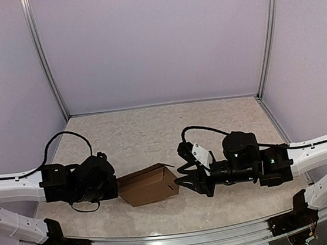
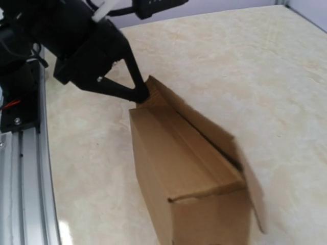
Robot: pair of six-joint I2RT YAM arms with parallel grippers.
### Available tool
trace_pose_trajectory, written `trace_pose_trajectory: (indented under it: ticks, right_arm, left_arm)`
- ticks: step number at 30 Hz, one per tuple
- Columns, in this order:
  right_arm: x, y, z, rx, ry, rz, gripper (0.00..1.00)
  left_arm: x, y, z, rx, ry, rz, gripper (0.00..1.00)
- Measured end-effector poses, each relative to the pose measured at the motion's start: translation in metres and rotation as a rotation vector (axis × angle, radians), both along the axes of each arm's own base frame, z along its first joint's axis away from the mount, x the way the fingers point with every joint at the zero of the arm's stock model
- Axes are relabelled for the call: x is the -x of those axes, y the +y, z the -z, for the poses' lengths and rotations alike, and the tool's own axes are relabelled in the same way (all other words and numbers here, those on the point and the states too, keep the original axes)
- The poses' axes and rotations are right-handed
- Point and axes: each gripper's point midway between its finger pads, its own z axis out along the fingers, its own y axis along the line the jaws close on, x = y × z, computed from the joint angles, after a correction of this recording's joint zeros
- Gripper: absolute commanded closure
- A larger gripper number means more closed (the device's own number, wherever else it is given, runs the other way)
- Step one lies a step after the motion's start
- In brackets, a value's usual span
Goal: Fold the paper box
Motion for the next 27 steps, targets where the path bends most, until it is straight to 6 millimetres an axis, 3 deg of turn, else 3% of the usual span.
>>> trace_pose_trajectory:
  ticks: [4,7,14,21,27]
  right_arm:
    - [-0.002,-0.020,-0.001,0.006,-0.012,0.050,0.63]
    - [-0.010,-0.035,0.011,0.054,-0.015,0.119,0.56]
    - [-0.030,-0.058,0.033,0.164,-0.030,0.270,0.53]
    - [-0.036,-0.067,0.038,0.216,-0.044,0.314,0.52]
    - [-0.039,-0.061,0.019,0.190,-0.056,0.311,0.54]
  left_arm:
    - [-0.004,-0.009,-0.001,-0.018,0.005,0.003,1.00]
    - [-0.006,-0.017,0.002,-0.040,0.014,0.011,1.00]
    - [-0.009,-0.036,0.006,-0.085,0.029,0.035,1.00]
    - [-0.012,-0.052,0.002,-0.114,0.026,0.059,1.00]
    - [-0.013,-0.053,0.001,-0.138,0.025,0.065,1.00]
